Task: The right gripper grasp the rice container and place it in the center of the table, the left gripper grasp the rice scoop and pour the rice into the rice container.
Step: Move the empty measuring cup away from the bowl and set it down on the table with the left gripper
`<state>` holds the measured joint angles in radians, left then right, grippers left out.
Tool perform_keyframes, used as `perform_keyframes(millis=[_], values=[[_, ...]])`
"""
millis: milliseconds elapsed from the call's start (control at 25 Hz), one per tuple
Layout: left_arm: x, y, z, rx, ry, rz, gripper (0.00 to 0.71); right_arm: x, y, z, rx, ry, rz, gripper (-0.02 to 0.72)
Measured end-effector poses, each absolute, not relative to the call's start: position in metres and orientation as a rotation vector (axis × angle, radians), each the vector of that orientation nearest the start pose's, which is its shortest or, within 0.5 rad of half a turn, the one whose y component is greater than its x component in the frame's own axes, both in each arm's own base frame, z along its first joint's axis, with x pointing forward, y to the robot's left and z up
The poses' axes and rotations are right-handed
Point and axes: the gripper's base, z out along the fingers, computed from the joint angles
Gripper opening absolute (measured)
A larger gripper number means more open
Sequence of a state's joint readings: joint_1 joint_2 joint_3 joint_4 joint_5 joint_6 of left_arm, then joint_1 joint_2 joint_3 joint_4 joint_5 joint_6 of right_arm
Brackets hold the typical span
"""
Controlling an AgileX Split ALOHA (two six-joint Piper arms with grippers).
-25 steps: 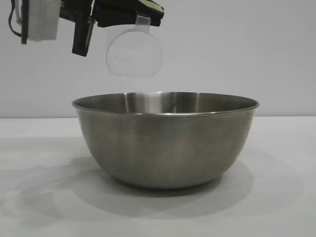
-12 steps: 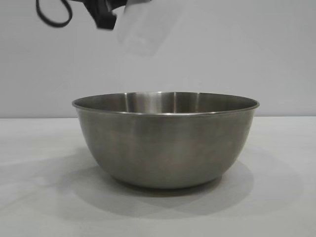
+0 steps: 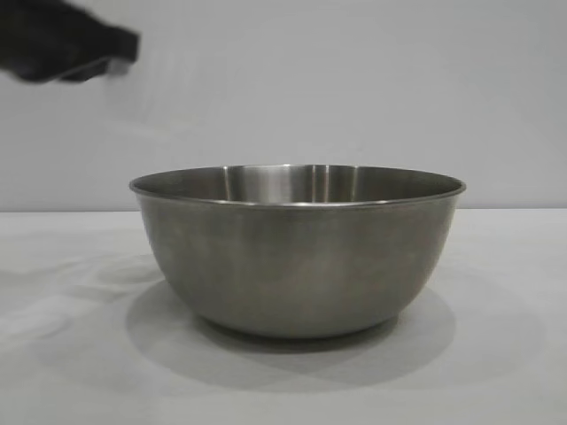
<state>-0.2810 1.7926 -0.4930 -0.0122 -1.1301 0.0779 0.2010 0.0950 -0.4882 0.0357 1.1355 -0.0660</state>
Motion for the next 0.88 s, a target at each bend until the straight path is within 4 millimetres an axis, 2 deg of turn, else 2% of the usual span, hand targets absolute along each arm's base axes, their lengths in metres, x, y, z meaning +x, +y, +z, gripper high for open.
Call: perform_keyframes(millis=[200,560,800,840,880], values=[[0.285,-0.064,0.137,0.228,1.708,-0.097,0.000,0.006,0.004,0.268,-0.298,2.208,0.118,0.365],[0.284,-0.062,0.090,0.250,1.868,-0.082,0.000,0.006,0.004,0.268,-0.298,2.208,0.118,0.365],[0.284,-0.062,0.086,0.254,1.881,-0.082,0.000,0.006,0.004,0.268,-0.298,2.208,0.118,0.365],[0.284,-0.063,0.086,0.258,1.881,-0.084,0.050,0.006,0.004,0.268,-0.298,2.208,0.118,0.365],[0.284,-0.063,0.086,0.263,1.880,-0.087,0.050,0.006,0.004,0.268,-0.298,2.208,0.118,0.365]])
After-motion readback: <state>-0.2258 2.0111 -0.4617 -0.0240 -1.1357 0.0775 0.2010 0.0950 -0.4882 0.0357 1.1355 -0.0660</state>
